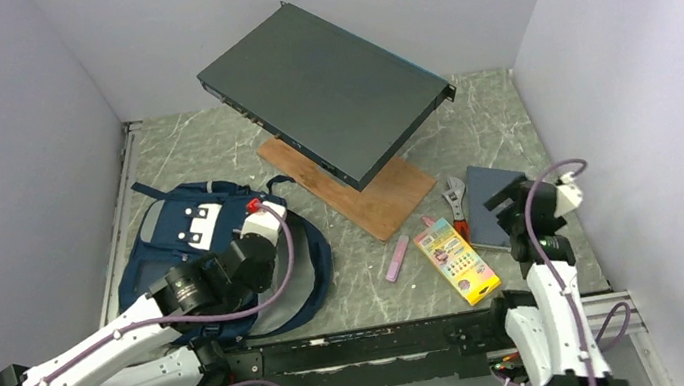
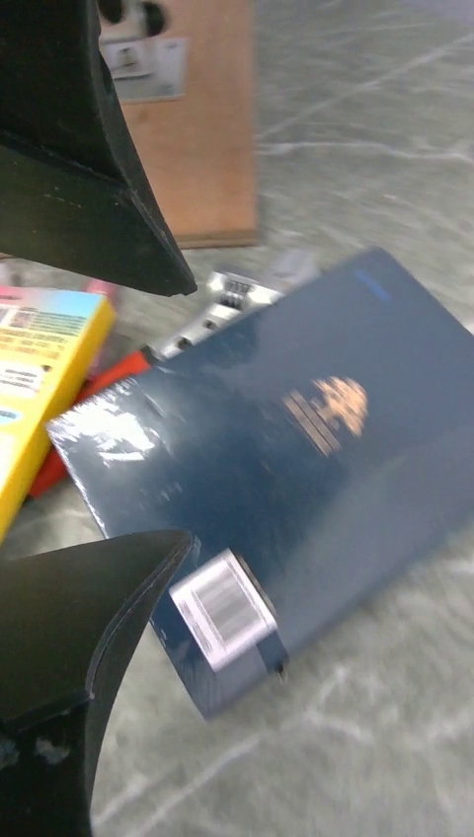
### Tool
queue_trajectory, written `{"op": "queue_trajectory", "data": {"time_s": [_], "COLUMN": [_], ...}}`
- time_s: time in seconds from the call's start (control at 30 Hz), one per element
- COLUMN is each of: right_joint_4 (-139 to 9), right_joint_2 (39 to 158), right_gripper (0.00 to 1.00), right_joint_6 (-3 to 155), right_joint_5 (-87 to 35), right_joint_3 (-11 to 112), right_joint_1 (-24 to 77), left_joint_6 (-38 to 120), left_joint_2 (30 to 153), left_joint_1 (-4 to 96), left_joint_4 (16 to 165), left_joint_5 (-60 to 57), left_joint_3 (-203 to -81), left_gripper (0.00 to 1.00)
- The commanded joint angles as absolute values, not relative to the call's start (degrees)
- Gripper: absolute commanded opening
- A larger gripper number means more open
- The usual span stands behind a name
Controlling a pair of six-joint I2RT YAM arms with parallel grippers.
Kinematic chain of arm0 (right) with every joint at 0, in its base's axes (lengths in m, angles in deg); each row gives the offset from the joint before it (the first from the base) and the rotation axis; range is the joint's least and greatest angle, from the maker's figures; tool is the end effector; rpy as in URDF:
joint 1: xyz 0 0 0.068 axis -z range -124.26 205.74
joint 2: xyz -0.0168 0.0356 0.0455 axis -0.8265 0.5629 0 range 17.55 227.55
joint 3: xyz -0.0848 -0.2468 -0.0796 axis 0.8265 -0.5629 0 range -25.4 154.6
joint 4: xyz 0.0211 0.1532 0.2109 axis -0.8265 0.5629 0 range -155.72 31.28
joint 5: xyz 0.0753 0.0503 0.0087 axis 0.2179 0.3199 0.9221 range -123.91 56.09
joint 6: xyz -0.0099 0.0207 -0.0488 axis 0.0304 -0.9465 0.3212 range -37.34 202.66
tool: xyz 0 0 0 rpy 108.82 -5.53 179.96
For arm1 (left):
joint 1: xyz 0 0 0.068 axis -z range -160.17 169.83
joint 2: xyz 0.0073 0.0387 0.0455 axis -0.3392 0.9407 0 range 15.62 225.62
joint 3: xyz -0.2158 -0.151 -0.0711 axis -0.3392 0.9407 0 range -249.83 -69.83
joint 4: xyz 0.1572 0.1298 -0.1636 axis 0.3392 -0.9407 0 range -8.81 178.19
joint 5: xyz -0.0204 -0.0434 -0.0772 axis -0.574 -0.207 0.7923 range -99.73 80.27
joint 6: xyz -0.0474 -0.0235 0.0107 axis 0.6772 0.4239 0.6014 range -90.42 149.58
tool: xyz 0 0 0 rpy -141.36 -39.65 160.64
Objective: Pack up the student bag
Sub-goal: Adjust the book at the center of the board.
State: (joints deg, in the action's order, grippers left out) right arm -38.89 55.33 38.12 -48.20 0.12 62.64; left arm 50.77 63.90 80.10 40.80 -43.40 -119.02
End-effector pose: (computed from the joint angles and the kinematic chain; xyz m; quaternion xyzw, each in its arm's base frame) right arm 0.1456 -0.0265 0.2134 0.4369 0.7840 0.0314 0.4399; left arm 0.0962 -0.1288 0.2992 0.1961 0.8737 -0.0277 0.4444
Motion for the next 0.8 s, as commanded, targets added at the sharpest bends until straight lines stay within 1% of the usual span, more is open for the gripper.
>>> {"op": "queue_trajectory", "data": {"time_s": [0.0,0.07,0.1,0.2,0.27,0.33,0.37,0.47,0.6,0.7,0.77], "right_joint_4": [-46.7,-49.07,-49.93,-53.48,-52.78,-54.25,-55.47,-56.29,-59.17,-60.09,-59.54], "right_joint_2": [55.95,60.17,62.2,67.97,71.9,73.9,75.06,79.84,83.65,81.53,79.04], "right_gripper": [0.92,0.93,0.93,0.94,0.93,0.93,0.93,0.93,0.88,0.86,0.86], "right_joint_6": [40.97,42.43,43.18,46.99,49.32,49.71,49.51,49.94,50.44,50.7,51.02], "right_joint_5": [-37.08,-32.75,-30.36,-26.28,-26.54,-24.33,-23.74,-21.62,-14.47,-10.61,-8.72], "right_joint_3": [-1.63,-1.8,-1.76,-1.59,0.26,0.43,0.2,1.19,0.39,-1.04,-1.35], "right_joint_1": [78.32,86.53,91.71,97.95,98.45,98.45,98.45,98.54,98.11,96.59,94.51], "left_joint_6": [48.0,48.08,48.19,48.44,48.81,49.64,50.23,53.02,56.55,58.09,58.91], "left_joint_2": [59.59,58.87,58.65,57.91,56.75,55.26,54.05,51.9,48.6,46.24,45.52], "left_joint_1": [79.51,79.51,79.52,79.59,79.59,79.59,79.59,79.59,79.59,79.59,79.6], "left_joint_4": [44.95,45.17,45.09,45.03,45.37,45.51,45.06,41.92,39.43,40.92,42.43], "left_joint_5": [-43.15,-42.26,-41.91,-40.42,-39.59,-39.03,-38.08,-35.48,-30.74,-25.63,-23.36], "left_joint_3": [-118.64,-118.23,-118.11,-118.0,-117.63,-117.3,-117.39,-119.37,-122.79,-124.01,-124.13], "left_gripper": [0.0,0.01,0.03,0.19,0.28,0.35,0.42,0.56,0.66,0.72,0.73]}}
